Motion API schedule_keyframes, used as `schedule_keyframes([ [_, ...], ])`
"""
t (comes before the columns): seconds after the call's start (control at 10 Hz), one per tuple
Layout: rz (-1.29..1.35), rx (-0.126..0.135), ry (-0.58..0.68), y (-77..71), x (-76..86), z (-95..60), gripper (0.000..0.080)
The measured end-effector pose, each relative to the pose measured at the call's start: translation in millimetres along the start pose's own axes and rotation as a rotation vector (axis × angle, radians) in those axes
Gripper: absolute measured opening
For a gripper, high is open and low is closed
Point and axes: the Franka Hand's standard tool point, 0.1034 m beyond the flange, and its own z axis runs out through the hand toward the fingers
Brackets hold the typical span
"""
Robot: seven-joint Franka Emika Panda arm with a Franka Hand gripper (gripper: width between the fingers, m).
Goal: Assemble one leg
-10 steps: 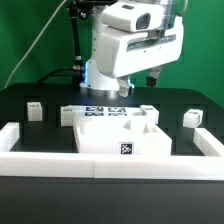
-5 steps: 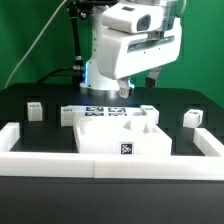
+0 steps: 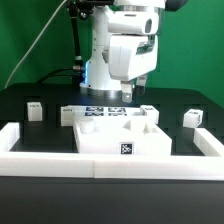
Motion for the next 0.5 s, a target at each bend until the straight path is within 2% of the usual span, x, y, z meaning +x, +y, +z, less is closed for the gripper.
schedule_keyframes([
  [0.4, 0.006, 0.003, -0.001, 0.3, -1.4, 0.3, 0.065],
  [0.5, -0.069, -0.021, 0.005, 1.2, -1.4, 1.1, 0.065],
])
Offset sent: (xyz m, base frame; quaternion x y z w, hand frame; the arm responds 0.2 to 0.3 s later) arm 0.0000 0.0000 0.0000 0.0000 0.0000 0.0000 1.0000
